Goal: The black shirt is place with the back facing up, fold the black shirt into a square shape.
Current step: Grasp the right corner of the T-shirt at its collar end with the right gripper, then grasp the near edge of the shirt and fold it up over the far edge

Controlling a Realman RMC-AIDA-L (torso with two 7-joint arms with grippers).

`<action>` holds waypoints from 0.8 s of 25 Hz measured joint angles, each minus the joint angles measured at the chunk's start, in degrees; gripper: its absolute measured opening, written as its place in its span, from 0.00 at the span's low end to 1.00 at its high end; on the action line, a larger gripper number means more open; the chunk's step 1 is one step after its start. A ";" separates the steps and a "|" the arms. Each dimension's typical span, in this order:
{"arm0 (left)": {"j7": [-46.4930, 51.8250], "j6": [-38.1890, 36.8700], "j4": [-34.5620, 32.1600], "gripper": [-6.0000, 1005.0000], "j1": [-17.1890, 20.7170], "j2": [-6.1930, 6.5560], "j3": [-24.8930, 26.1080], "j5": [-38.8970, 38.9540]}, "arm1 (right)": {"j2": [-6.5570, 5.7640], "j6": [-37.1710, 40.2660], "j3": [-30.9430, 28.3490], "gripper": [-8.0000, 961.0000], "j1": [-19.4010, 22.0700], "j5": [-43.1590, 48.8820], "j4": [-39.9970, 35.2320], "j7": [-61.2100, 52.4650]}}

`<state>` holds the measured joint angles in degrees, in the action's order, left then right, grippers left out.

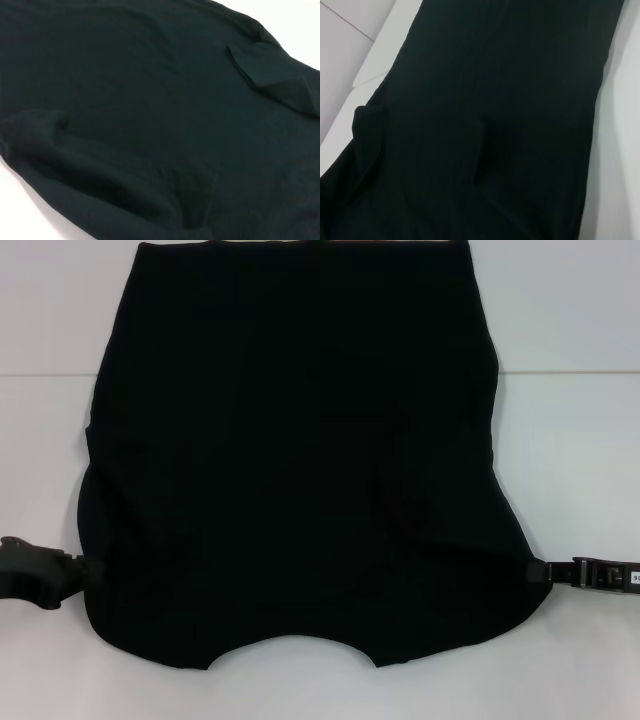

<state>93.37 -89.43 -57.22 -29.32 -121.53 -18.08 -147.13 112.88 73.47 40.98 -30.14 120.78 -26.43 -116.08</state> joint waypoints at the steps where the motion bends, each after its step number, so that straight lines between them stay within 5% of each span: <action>1: 0.03 0.00 0.00 0.07 -0.02 -0.01 0.00 0.00 | 0.00 0.01 -0.01 0.27 0.03 0.00 -0.02 0.04; 9: 2.60 -1.36 -0.66 0.07 -0.13 -0.03 0.17 0.05 | -0.70 0.78 -0.24 0.03 1.02 -0.15 -0.15 0.86; 20: 7.95 -10.89 -5.41 0.07 3.08 0.49 1.17 0.50 | -1.93 12.25 -8.12 0.03 7.60 -0.14 -1.66 10.78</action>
<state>101.32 -100.32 -62.63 -26.24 -121.04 -16.92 -146.63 110.95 85.72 32.86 -22.54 120.64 -28.09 -105.30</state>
